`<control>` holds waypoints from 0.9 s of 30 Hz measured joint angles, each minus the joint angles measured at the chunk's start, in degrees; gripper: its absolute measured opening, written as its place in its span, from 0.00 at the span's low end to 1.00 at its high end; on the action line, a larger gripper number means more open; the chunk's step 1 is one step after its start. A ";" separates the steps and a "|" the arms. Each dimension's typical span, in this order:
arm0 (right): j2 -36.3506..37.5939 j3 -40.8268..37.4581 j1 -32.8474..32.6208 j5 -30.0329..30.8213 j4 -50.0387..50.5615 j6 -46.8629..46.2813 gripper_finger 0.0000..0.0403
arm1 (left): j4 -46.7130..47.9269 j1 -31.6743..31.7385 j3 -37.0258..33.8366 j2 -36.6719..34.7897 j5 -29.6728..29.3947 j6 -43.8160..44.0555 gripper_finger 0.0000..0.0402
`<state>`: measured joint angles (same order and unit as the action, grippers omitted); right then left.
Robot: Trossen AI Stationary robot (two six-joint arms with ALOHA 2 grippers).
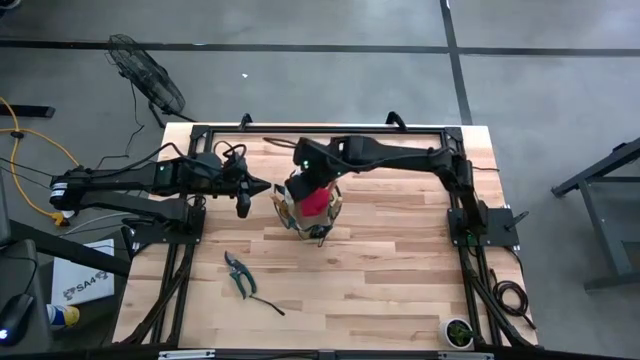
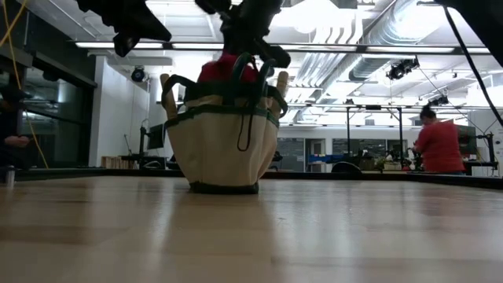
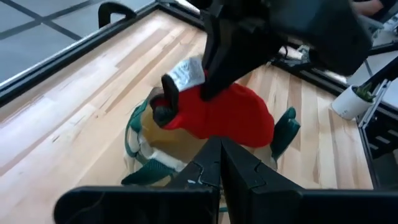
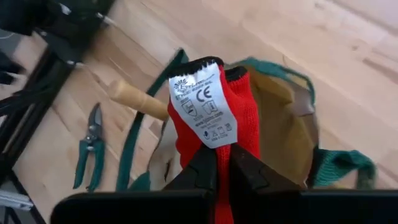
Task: Pick & Place Garden tools in Gardening bag
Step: Put the red gloves into the brown gardening bag
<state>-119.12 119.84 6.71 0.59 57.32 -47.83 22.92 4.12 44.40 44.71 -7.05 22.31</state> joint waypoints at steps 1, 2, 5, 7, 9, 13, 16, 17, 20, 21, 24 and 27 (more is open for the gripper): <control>-0.55 0.01 -0.20 0.21 0.15 -0.56 0.01 | 0.50 0.00 0.00 0.00 0.00 0.02 0.00; -1.13 0.00 -0.37 0.55 0.25 -1.04 0.01 | 0.71 0.00 0.00 0.00 0.00 0.06 0.00; -2.18 -0.01 -0.60 0.59 0.33 -2.11 0.01 | 1.06 -0.02 0.00 0.00 0.01 0.38 0.00; -2.36 0.01 -0.71 0.62 0.41 -3.19 0.01 | 1.00 -0.02 0.00 0.00 0.02 0.42 0.00; -2.83 0.01 -0.73 0.83 0.77 -3.74 0.02 | 1.02 -0.02 0.00 -0.02 0.02 0.44 0.00; -3.16 -0.01 -0.74 0.97 0.82 -4.86 0.06 | 1.02 -0.01 0.00 -0.02 0.05 0.44 0.00; -3.12 0.08 -0.78 0.99 0.59 -6.13 0.12 | 1.06 -0.01 0.00 -0.02 0.13 0.46 0.00; -3.12 0.08 -0.78 0.96 0.59 -6.38 0.14 | 1.06 -0.02 0.00 -0.02 0.16 0.46 0.00; -3.12 0.08 -0.78 0.84 0.55 -6.60 0.19 | 1.06 0.00 0.00 -0.02 0.21 0.46 0.00; -3.12 0.08 -0.78 0.81 0.53 -6.83 0.21 | 1.06 0.00 0.00 -0.02 0.30 0.46 0.00; -3.12 0.08 -0.78 0.66 0.55 -8.61 0.25 | 1.06 0.00 0.00 -0.02 0.70 0.48 0.00; -3.11 0.08 -0.78 0.64 0.51 -9.16 0.28 | 1.06 -0.01 0.00 -0.02 1.35 0.48 0.00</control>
<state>-122.23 119.92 5.93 1.23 57.83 -56.99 23.99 4.11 44.40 44.69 -5.70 22.79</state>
